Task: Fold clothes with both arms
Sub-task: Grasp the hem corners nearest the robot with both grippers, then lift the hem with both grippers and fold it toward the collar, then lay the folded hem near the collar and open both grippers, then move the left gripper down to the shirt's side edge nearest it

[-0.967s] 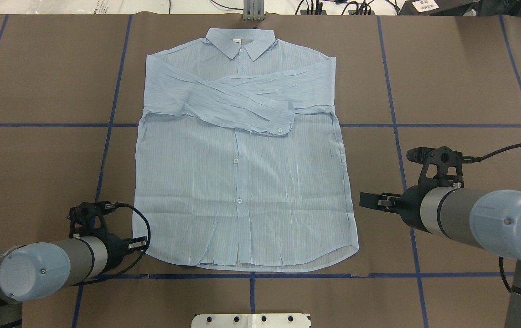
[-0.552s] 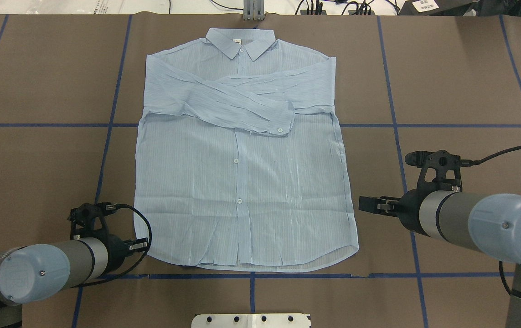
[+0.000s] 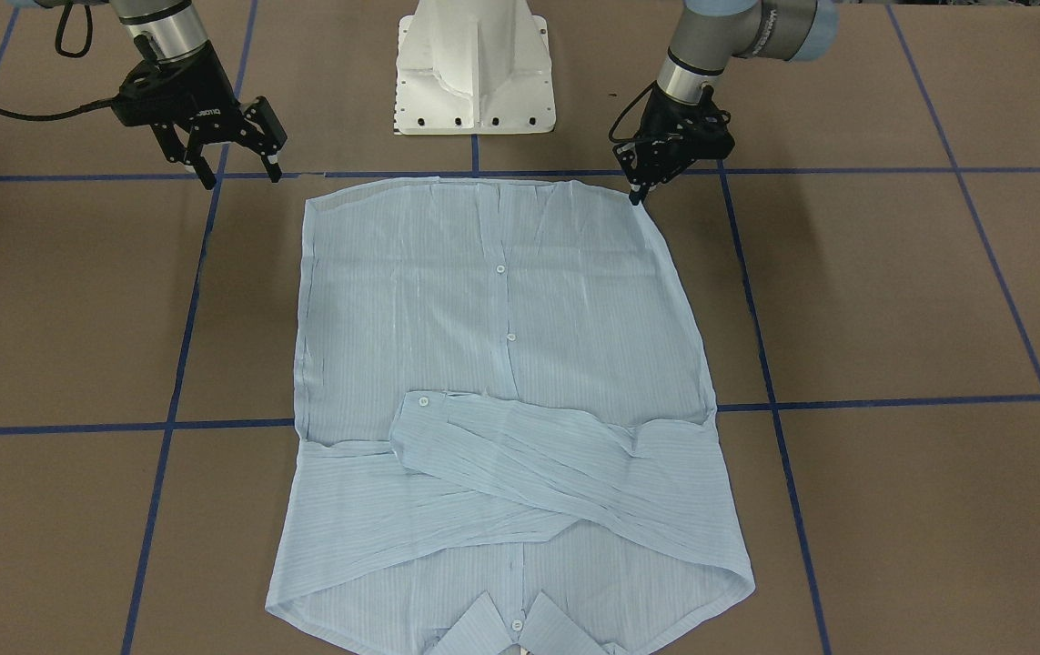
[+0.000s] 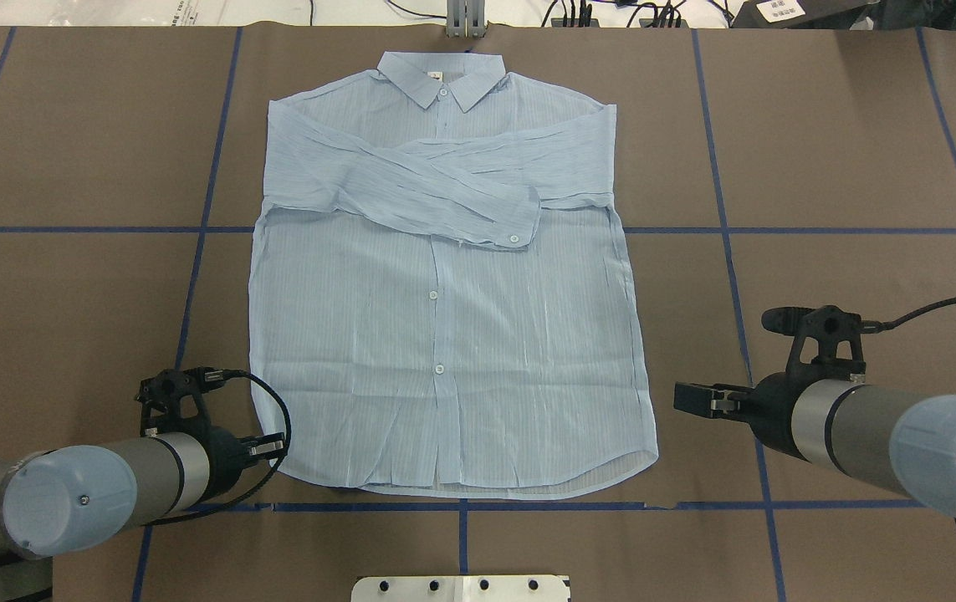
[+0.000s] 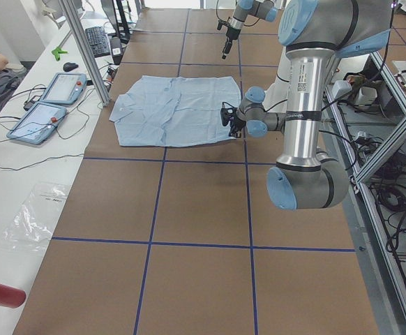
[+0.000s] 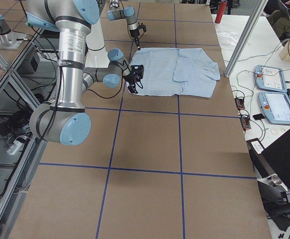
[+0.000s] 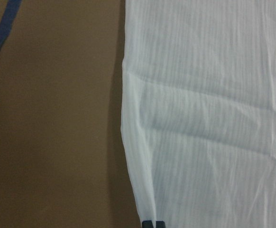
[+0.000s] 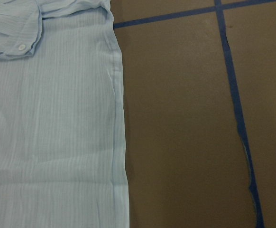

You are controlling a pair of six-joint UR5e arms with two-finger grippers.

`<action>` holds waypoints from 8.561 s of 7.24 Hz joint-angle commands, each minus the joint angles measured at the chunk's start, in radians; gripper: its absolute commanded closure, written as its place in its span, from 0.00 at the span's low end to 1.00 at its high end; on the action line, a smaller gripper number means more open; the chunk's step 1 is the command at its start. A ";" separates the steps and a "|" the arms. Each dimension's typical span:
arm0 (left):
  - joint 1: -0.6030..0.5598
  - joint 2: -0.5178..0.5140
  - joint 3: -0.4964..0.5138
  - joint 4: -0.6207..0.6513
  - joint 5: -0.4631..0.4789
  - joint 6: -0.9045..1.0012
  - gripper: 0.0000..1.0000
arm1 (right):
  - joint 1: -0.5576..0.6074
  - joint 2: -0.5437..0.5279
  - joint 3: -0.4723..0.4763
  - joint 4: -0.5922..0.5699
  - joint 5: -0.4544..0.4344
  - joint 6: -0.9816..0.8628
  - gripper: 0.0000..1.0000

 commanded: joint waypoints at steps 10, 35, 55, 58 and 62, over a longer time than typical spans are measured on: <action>0.008 -0.010 -0.018 -0.005 0.083 -0.006 1.00 | -0.230 0.155 -0.155 -0.094 -0.283 0.094 0.50; -0.244 -0.056 -0.343 0.227 -0.124 0.110 1.00 | 0.035 0.440 0.241 -0.688 -0.014 0.091 1.00; -0.492 -0.365 0.464 -0.120 -0.104 0.526 1.00 | 0.381 0.701 -0.663 -0.226 -0.001 -0.218 1.00; -0.493 -0.339 0.410 -0.128 -0.130 0.661 0.00 | 0.384 0.708 -0.638 -0.226 0.034 -0.221 0.00; -0.397 -0.158 0.189 -0.159 -0.236 0.463 0.00 | 0.409 0.688 -0.577 -0.225 0.134 -0.274 0.00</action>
